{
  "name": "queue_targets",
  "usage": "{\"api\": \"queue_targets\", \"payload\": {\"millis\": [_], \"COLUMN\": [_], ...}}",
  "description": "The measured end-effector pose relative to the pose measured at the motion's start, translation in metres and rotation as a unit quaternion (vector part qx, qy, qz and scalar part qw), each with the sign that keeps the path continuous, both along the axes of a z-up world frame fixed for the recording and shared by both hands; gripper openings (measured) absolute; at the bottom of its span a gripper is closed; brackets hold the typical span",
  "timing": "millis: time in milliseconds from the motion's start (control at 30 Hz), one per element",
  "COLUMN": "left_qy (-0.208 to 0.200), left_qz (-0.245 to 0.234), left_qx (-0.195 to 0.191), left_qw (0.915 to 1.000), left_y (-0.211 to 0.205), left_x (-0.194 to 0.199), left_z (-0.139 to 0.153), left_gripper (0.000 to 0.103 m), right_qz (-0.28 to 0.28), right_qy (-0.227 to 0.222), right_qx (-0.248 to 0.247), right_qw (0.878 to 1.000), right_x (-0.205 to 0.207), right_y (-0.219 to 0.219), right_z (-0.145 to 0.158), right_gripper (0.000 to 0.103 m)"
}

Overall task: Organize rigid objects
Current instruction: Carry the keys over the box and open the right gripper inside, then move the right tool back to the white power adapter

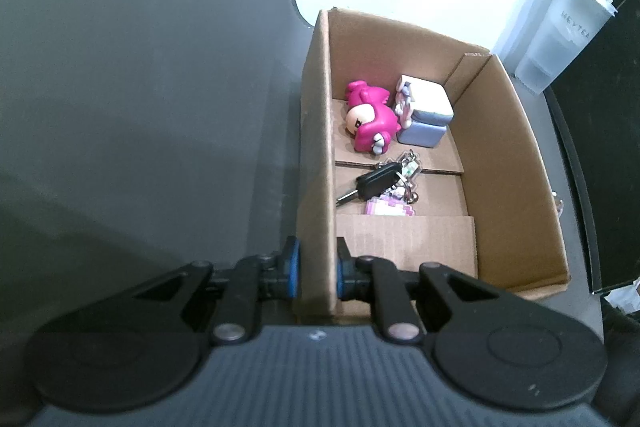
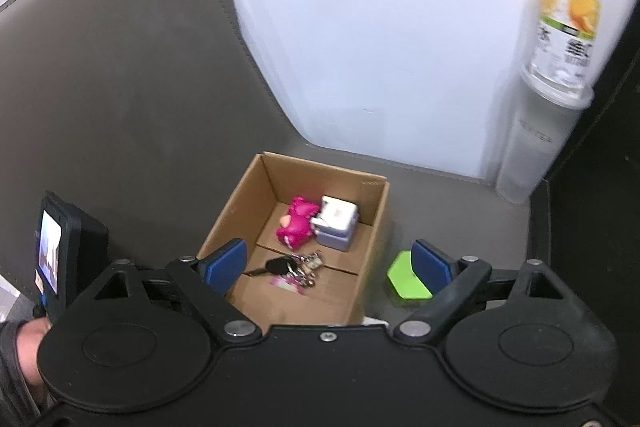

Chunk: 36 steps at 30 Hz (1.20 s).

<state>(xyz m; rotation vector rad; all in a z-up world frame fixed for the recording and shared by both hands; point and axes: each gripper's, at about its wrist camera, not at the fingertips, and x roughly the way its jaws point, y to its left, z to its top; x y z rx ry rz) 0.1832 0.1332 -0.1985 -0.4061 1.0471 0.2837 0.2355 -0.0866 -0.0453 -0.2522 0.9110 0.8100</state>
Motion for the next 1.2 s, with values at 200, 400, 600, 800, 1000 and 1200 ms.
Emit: {"api": "queue_targets", "payload": {"millis": [200,400,600,800,1000,1200], "left_qy": [0.001,0.001,-0.001,-0.001,-0.003,-0.003], "left_qz": [-0.008,-0.008,-0.009,-0.011,-0.012,-0.010], "left_qx": [0.009,0.007,0.009,0.009,0.011,0.010], "left_qw": [0.9999,0.9999,0.9999,0.9999,0.9999,0.9999], "left_y": [-0.003,-0.001,-0.002,-0.003,-0.004,-0.003], "left_x": [0.001,0.003,0.002,0.002,0.001,0.002], "left_z": [0.000,0.001,0.000,0.000,0.000,-0.001], "left_gripper": [0.014,0.014,0.015,0.015,0.015,0.015], "right_qz": [-0.021,-0.045,-0.059,-0.070,-0.090,-0.051], "right_qy": [0.008,0.021,0.026,0.046,0.082,0.078], "right_qx": [0.001,-0.004,-0.027,-0.032,-0.030,-0.038], "right_qw": [1.000,0.999,0.998,0.996,0.992,0.995], "right_x": [0.000,0.001,0.003,0.008,0.007,0.002], "right_y": [-0.025,-0.046,-0.058,-0.070,-0.080,-0.070], "right_z": [-0.002,-0.013,-0.028,-0.046,-0.073,-0.092], "right_gripper": [0.089,0.089,0.090,0.090,0.090,0.089]}}
